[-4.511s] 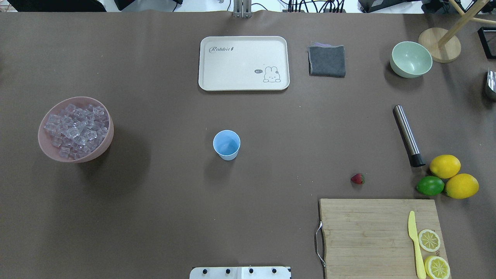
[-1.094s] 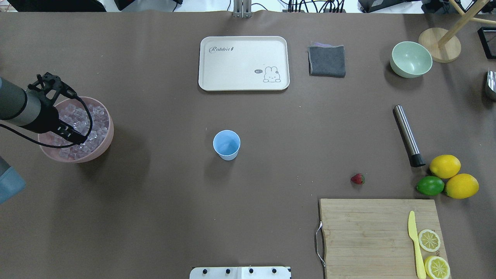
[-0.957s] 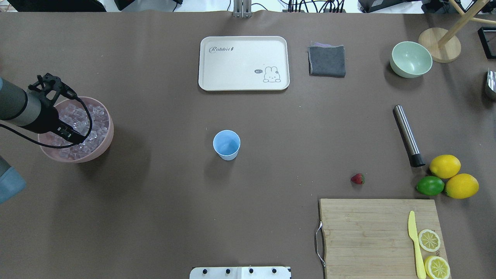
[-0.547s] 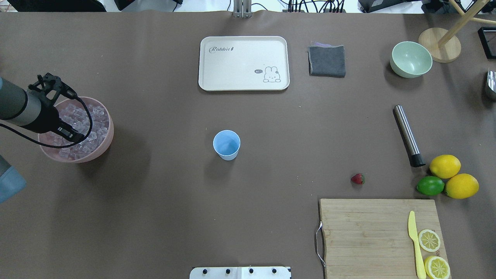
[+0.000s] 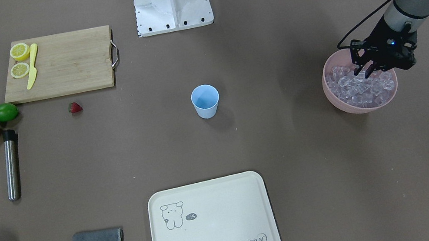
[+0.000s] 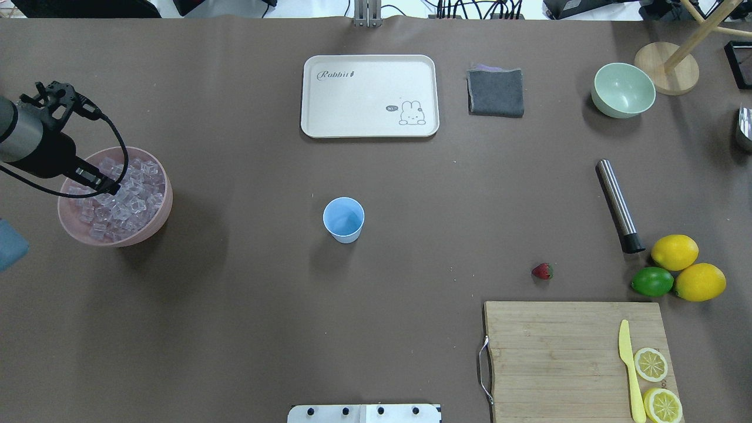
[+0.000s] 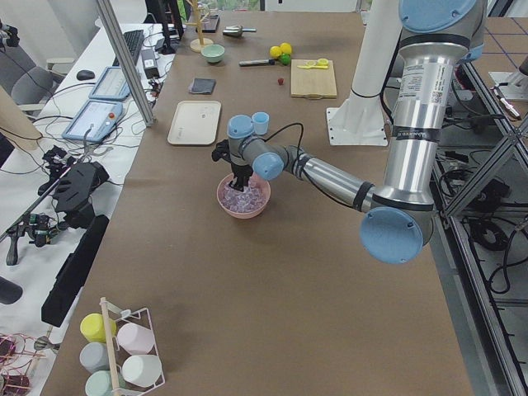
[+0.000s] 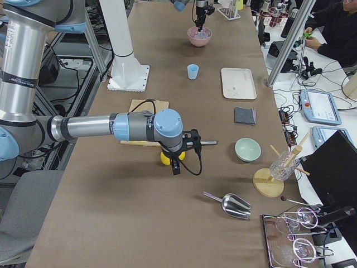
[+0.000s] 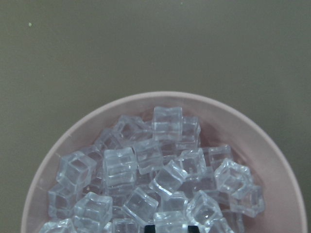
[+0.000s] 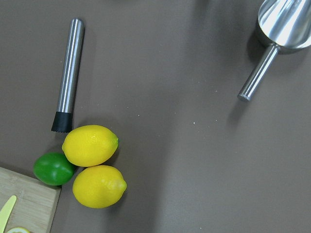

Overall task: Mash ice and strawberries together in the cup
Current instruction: 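Lower the left gripper into the bowl and grasp an ice cube, then carry the ice cube to the light-blue cup and release it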

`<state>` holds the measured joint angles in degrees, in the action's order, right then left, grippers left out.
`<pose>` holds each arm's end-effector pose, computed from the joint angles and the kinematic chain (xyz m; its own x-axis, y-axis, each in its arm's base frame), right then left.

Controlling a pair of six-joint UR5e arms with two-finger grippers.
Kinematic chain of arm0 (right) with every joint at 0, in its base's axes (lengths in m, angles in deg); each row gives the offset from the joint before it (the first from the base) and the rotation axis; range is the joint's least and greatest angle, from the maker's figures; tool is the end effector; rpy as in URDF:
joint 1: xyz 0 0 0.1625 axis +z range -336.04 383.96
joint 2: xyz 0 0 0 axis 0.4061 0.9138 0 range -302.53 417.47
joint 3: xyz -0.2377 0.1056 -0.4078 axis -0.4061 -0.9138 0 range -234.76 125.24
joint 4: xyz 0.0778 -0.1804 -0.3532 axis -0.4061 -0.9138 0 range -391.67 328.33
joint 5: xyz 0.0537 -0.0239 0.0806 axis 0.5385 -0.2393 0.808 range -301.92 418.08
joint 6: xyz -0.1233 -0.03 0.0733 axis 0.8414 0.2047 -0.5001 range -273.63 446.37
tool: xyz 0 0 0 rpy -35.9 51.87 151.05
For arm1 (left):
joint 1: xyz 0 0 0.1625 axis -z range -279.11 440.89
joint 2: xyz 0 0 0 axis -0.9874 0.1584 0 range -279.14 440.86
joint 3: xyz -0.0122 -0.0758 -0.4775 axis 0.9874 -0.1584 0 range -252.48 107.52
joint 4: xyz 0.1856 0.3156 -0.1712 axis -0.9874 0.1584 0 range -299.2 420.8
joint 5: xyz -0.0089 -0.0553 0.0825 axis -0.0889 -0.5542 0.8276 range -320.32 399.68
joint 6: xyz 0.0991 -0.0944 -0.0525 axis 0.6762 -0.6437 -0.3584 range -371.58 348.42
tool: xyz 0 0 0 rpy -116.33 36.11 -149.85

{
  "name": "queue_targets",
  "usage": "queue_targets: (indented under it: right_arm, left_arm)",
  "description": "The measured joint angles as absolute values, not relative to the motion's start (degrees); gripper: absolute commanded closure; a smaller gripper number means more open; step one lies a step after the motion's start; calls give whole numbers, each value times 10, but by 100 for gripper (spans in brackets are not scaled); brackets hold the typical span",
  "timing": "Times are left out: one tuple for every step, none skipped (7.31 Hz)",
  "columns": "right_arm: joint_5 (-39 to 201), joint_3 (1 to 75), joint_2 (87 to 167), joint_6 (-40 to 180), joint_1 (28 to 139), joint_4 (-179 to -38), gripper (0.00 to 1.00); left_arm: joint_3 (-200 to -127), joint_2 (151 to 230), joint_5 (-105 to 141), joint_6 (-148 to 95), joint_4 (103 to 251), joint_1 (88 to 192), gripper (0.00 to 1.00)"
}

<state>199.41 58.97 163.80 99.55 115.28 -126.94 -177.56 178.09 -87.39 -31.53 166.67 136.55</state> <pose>0.0269 -0.3449 0.6653 0.6140 -0.2420 0.7513 0.1202 0.9694 0.2140 0.2814 -0.4915 0.5278 0.5731 0.4907 -0.6563 -0.2637 0.8687 0.4193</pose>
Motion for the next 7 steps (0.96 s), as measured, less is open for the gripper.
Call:
queue_targets:
  right_arm:
    - [1994, 589, 1638, 996, 1153, -1269, 0]
    - [1994, 589, 1638, 996, 1153, -1269, 0]
    - [1994, 590, 1637, 996, 1153, -1269, 0]
    - [1994, 591, 1638, 996, 1153, -1269, 0]
    - [1994, 592, 1638, 996, 1153, -1269, 0]
    - [1994, 592, 1638, 996, 1153, -1269, 0]
    - [1994, 592, 1639, 996, 1153, -1269, 0]
  left_arm:
    - [-1780, 1788, -880, -317, 1660, 1369, 100]
    - [-1786, 1797, -886, -326, 1656, 1372, 100]
    - [-1792, 1816, -892, -354, 1650, 1371, 100]
    - [-1794, 1844, -894, -400, 1646, 1366, 100]
    - [-1792, 1881, -893, -466, 1644, 1347, 100]
    - [-1788, 1923, -879, -541, 1638, 1312, 100]
    - [-1781, 1964, -847, -604, 1627, 1272, 100]
